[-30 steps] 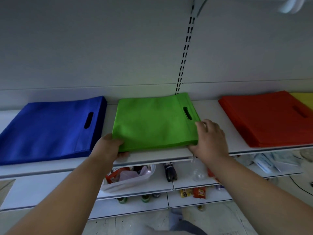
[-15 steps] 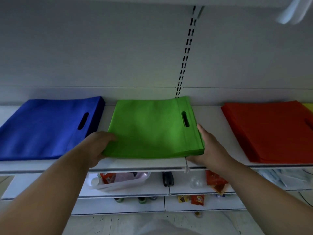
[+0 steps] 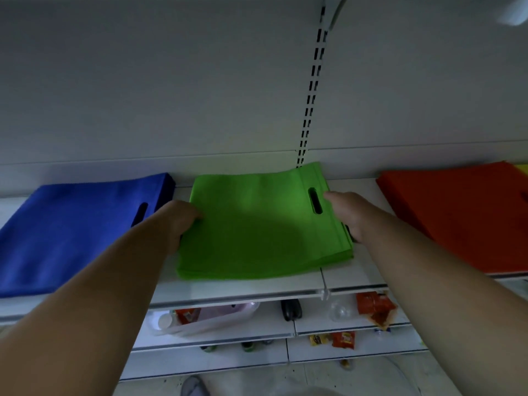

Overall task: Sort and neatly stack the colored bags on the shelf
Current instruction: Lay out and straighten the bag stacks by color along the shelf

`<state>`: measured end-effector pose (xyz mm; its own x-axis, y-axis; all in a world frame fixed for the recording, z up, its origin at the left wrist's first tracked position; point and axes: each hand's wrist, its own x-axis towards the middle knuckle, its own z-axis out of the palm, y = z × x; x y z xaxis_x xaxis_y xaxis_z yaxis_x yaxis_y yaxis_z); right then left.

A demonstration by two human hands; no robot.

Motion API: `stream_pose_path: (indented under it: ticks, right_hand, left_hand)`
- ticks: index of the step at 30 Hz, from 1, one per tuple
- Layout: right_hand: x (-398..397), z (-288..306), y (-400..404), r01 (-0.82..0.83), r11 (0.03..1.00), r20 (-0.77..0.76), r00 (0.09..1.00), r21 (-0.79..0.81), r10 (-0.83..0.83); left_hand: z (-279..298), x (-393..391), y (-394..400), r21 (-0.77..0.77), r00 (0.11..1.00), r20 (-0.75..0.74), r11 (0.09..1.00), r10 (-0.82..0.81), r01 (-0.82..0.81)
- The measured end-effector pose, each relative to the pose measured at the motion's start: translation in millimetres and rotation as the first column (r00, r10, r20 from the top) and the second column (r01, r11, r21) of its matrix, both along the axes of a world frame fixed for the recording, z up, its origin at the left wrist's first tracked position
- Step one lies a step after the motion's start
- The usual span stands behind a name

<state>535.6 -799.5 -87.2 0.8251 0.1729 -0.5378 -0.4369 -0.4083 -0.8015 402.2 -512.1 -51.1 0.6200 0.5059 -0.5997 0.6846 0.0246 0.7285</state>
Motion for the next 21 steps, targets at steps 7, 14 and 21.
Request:
stream_pose_path:
  ticks: [7, 14, 21]
  right_hand:
    - [-17.2, 11.4, 8.8, -0.063, 0.960, 0.349, 0.924, -0.274, 0.160]
    - [-42.7, 6.3, -20.1, -0.023, 0.991, 0.358, 0.931, -0.132, 0.069]
    - [-80.2, -13.8, -65.7, -0.367, 0.888, 0.402, 0.795, -0.278, 0.455]
  left_hand:
    - [-21.2, -6.2, 7.8, 0.057, 0.990, 0.107, 0.995, -0.090, 0.085]
    - [-25.0, -31.4, 4.7, 0.014, 0.994, 0.104, 1.000, -0.017, 0.016]
    - [-35.7, -89.1, -21.0, 0.281, 0.967, 0.143, 0.945, -0.212, 0.166]
